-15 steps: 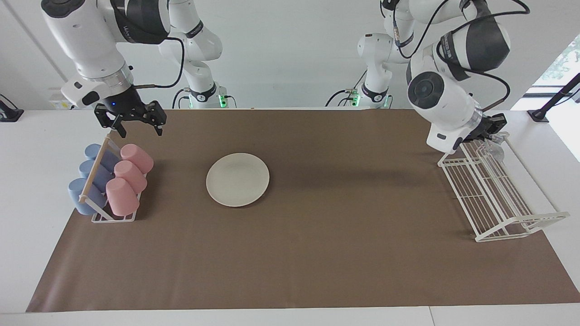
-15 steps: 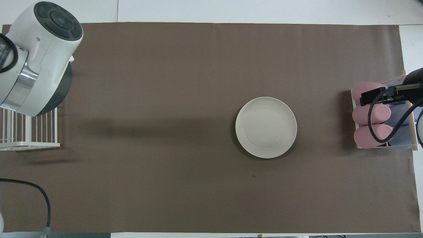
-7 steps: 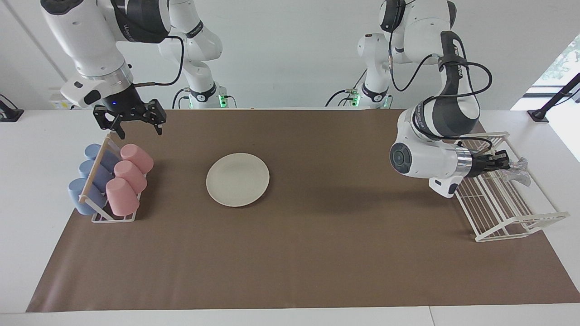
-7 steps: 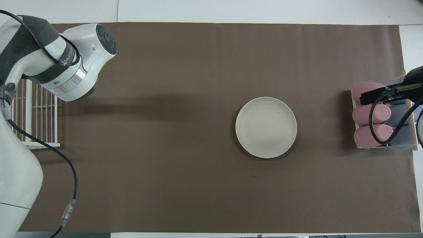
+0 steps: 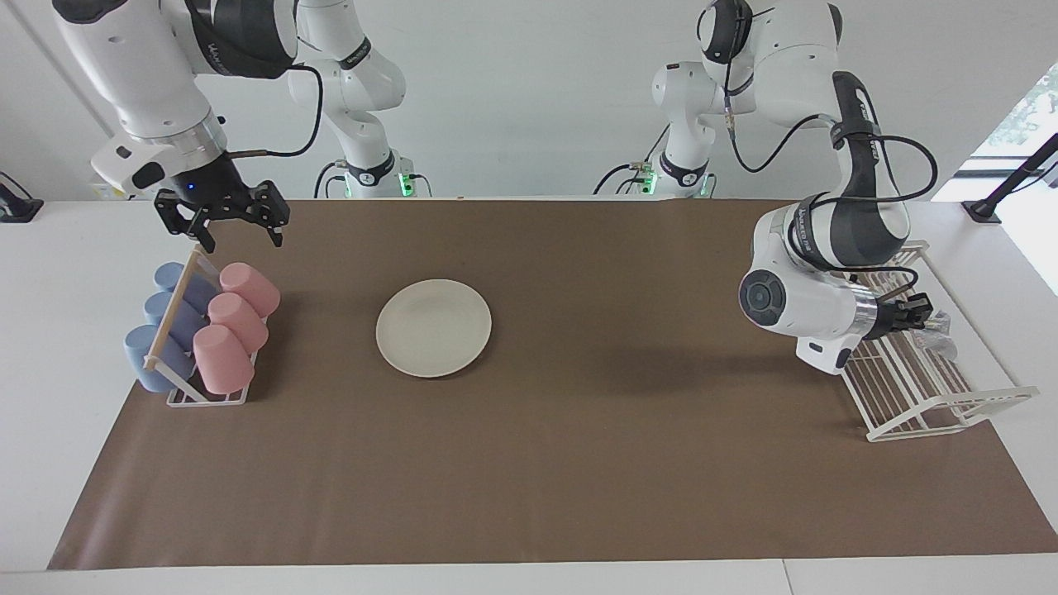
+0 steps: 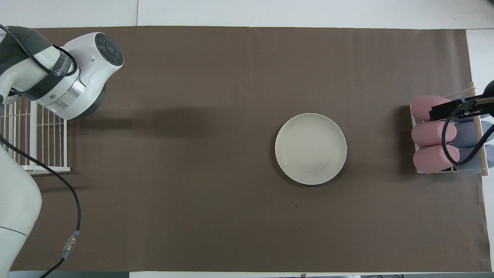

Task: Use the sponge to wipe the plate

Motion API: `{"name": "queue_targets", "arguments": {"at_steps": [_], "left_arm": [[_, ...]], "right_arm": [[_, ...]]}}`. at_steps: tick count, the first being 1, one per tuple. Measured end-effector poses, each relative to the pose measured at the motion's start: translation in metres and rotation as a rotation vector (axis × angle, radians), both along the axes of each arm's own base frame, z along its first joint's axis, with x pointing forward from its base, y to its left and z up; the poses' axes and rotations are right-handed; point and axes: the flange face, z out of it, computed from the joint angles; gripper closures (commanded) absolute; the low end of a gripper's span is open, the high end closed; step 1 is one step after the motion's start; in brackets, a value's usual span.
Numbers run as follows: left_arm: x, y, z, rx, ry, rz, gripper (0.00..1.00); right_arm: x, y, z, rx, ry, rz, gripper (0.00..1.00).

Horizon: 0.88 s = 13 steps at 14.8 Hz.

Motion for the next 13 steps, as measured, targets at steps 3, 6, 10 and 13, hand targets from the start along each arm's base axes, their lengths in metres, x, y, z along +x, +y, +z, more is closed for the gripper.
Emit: {"name": "queue_targets", "arguments": {"at_steps": [3, 6, 10, 13], "left_arm": [[-0.005, -0.001, -0.017, -0.004, -0.019, 0.014, 1.00], [-0.007, -0.001, -0.021, -0.008, -0.031, 0.019, 1.00], [-0.006, -0.002, -0.021, -0.022, -0.037, 0.017, 0.26], [-0.006, -0.003, -0.022, -0.031, -0.038, 0.020, 0.11]], "right_arm": [[-0.001, 0.000, 0.001, 0.000, 0.005, 0.000, 0.00], [-0.002, -0.001, 0.001, 0.000, 0.010, -0.002, 0.00], [-0.011, -0.001, -0.003, 0.003, 0.079, -0.004, 0.00], [-0.015, -0.001, -0.004, 0.005, 0.111, -0.005, 0.00]]}}
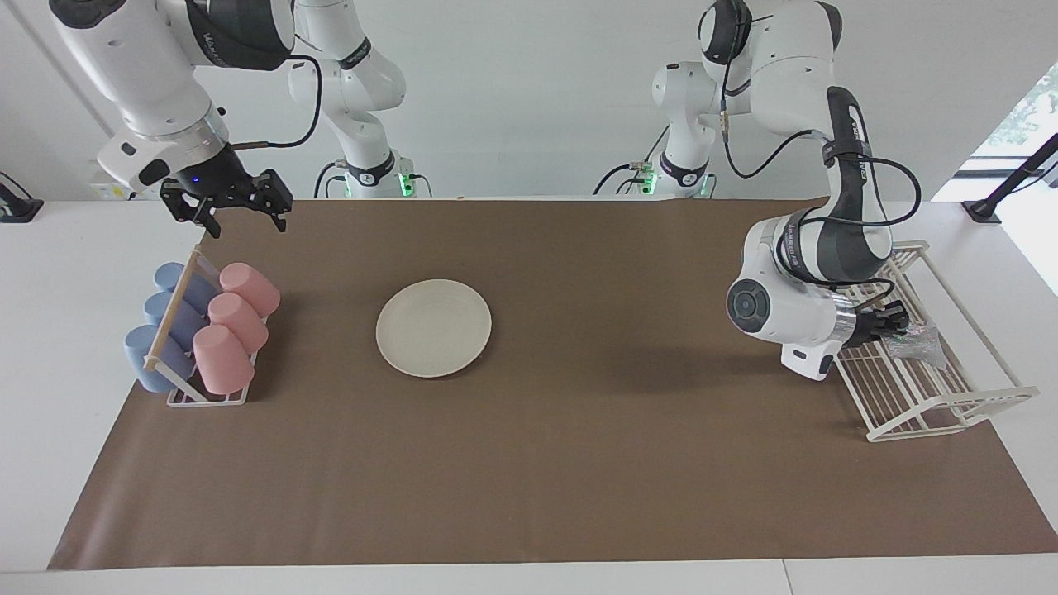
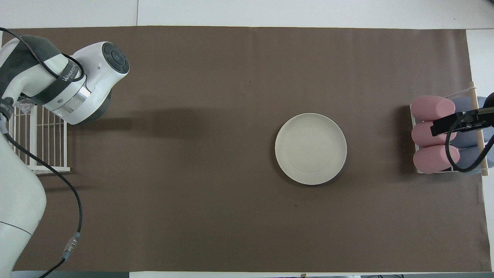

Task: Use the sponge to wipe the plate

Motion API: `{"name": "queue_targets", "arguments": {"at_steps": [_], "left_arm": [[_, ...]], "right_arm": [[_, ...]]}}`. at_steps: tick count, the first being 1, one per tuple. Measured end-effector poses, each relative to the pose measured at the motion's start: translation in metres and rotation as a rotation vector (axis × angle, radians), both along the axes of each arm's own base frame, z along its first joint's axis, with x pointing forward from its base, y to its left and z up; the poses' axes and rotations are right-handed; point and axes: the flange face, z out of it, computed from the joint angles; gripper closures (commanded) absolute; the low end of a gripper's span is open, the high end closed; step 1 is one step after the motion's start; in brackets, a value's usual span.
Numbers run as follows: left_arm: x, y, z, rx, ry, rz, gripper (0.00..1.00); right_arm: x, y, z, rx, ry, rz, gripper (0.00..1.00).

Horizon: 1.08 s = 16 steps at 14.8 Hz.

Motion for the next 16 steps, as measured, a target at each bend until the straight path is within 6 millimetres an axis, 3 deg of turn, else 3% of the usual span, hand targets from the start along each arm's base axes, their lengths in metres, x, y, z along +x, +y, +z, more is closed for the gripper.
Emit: {"name": "queue_targets", "arguments": {"at_steps": [4, 9, 11, 16], "left_arm": [[0.000, -0.001, -0.001, -0.006, 0.000, 0.003, 0.00], [-0.003, -0.009, 0.004, -0.089, -0.012, 0.039, 0.00], [-0.006, -0.015, 0.029, -0.199, -0.050, 0.086, 0.00], [-0.032, -0.029, 0.134, -0.505, -0.181, 0.170, 0.00]], "right_arm": [[-0.001, 0.000, 0.001, 0.000, 0.001, 0.000, 0.00], [-0.001, 0.000, 0.001, 0.000, 0.001, 0.000, 0.00], [-0.001, 0.000, 0.001, 0.000, 0.001, 0.000, 0.00], [-0.001, 0.000, 0.001, 0.000, 0.001, 0.000, 0.00]]}}
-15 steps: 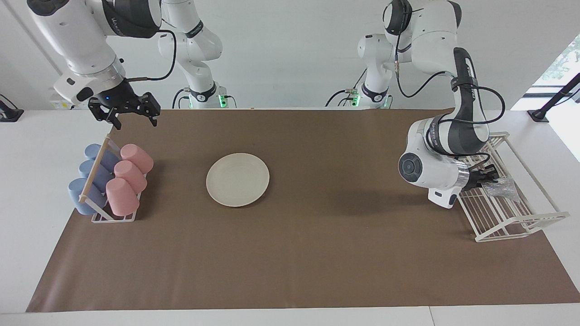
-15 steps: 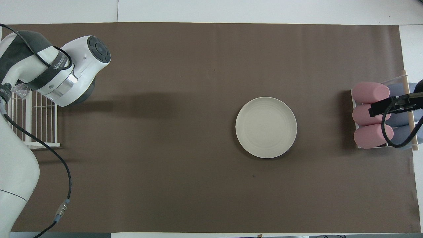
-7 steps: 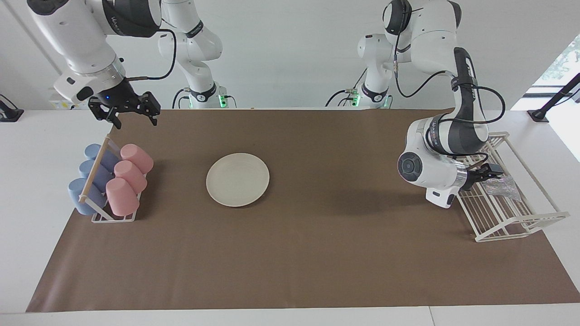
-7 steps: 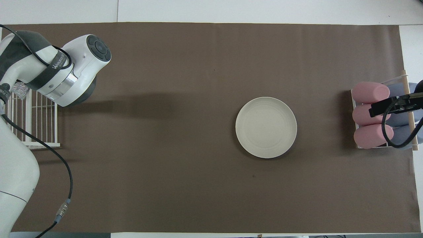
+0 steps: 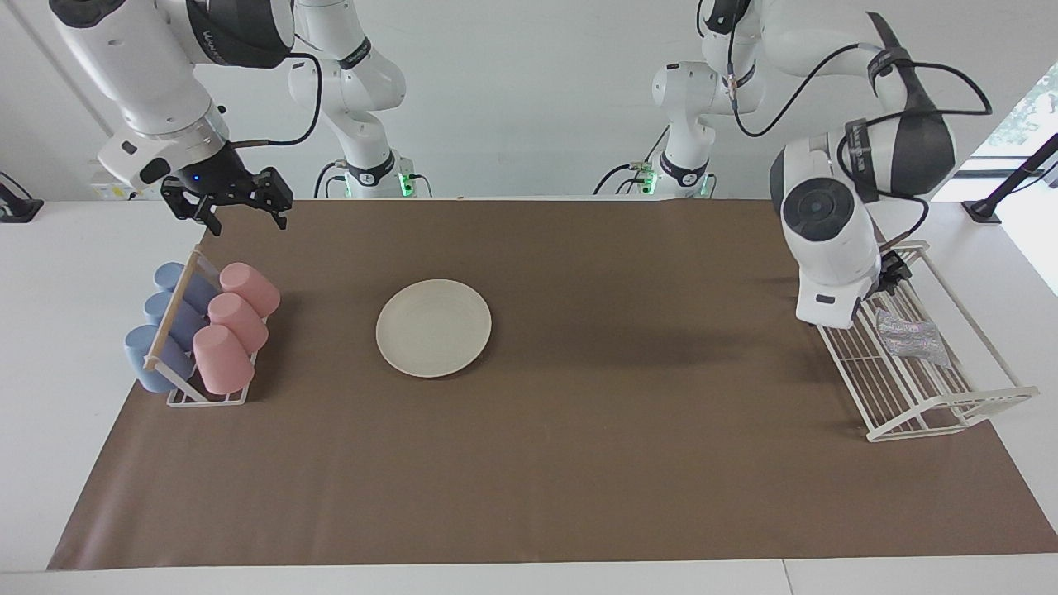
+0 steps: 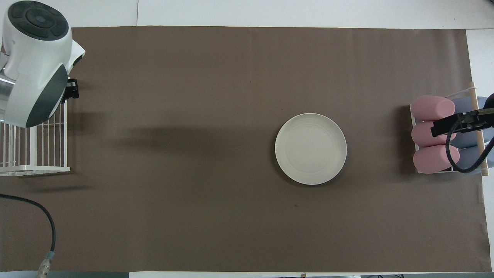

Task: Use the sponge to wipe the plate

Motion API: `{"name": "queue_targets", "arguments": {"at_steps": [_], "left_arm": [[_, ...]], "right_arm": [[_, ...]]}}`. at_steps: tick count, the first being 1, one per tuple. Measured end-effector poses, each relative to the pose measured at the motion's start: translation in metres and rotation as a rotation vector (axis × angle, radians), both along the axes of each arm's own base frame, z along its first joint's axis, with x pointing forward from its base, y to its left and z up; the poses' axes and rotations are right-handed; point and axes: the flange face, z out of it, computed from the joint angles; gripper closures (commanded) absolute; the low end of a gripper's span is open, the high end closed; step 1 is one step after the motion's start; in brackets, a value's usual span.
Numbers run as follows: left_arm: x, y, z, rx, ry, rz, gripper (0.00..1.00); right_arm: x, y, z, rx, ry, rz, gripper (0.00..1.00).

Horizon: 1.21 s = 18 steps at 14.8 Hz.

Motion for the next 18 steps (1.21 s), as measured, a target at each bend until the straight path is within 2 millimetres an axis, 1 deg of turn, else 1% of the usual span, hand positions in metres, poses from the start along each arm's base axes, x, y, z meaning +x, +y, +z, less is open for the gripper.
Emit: {"name": "queue_targets", "arguments": {"at_steps": [2, 4, 6, 8, 10, 12, 13, 15, 18], "left_arm": [[-0.014, -0.001, 0.031, -0.136, -0.034, 0.039, 0.00], [-0.028, 0.012, 0.062, -0.292, -0.059, 0.073, 0.00], [-0.044, 0.024, 0.092, -0.408, -0.077, 0.084, 0.00], [-0.061, 0.025, 0.112, -0.466, -0.069, 0.094, 0.00], [-0.078, 0.020, 0.127, -0.512, -0.043, 0.101, 0.00], [-0.091, 0.017, 0.135, -0.541, -0.023, 0.105, 0.00], [-0.094, 0.015, 0.136, -0.555, -0.018, 0.103, 0.00], [-0.095, 0.012, 0.129, -0.570, -0.019, 0.097, 0.00], [-0.093, 0.008, 0.113, -0.617, 0.001, 0.098, 0.00]], "right_arm": [[0.000, 0.000, 0.000, 0.000, 0.000, 0.000, 0.00], [0.000, 0.000, 0.000, 0.000, 0.000, 0.000, 0.00], [0.000, 0.000, 0.000, 0.000, 0.000, 0.000, 0.00], [0.000, 0.000, 0.000, 0.000, 0.000, 0.000, 0.00], [0.000, 0.000, 0.000, 0.000, 0.000, 0.000, 0.00], [0.000, 0.000, 0.000, 0.000, 0.000, 0.000, 0.00], [0.000, 0.000, 0.000, 0.000, 0.000, 0.000, 0.00], [0.000, 0.000, 0.000, 0.000, 0.000, 0.000, 0.00], [0.000, 0.000, 0.000, 0.000, 0.000, 0.000, 0.00]]}}
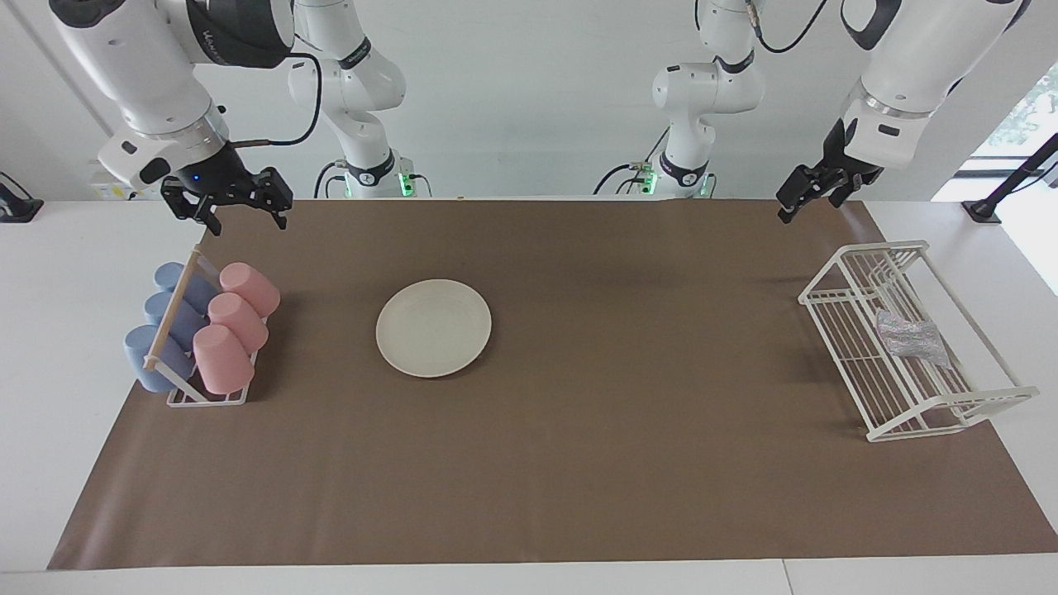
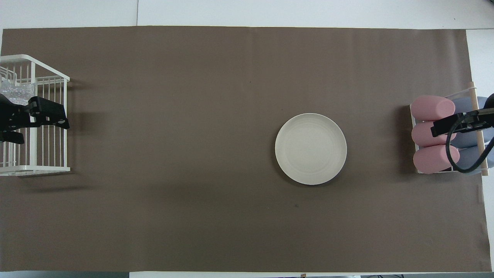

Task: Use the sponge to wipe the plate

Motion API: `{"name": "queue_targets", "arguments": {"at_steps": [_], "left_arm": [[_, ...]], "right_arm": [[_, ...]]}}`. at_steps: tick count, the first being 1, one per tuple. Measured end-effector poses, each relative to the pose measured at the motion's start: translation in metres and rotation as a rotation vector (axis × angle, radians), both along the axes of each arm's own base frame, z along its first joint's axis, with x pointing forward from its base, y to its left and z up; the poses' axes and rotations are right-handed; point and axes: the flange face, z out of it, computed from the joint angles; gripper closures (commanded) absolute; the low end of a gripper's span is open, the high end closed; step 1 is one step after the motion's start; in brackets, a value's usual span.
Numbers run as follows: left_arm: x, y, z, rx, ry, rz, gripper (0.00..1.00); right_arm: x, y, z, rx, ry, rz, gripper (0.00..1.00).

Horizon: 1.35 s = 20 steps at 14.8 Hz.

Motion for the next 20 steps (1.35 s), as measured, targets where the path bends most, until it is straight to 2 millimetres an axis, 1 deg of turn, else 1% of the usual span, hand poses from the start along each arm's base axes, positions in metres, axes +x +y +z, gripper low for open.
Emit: {"name": "queue_targets", "arguments": {"at_steps": [2, 4, 8, 14, 20], "left_arm": [[-0.0011, 0.0024, -0.0044, -0.025, 0.020, -0.004, 0.00], [-0.0021, 0.0031, -0.0047, -0.027, 0.028, -0.016, 0.00], [-0.0056, 0.0019, 0.0040, -0.027, 0.038, -0.027, 0.00], [-0.0060, 0.0017, 0.0043, -0.031, 0.040, -0.044, 0.00], [-0.0054, 0.0072, 0.0043, -0.037, 0.037, -0.087, 0.00]], "right_arm": [[0.0000, 0.0000, 0.0000, 0.000, 0.000, 0.000, 0.00], [0.0000, 0.0000, 0.0000, 0.000, 0.000, 0.000, 0.00], [0.0000, 0.0000, 0.0000, 0.000, 0.000, 0.000, 0.00], [0.0000, 0.0000, 0.0000, 0.000, 0.000, 0.000, 0.00], [0.0000, 0.0000, 0.0000, 0.000, 0.000, 0.000, 0.00]]}}
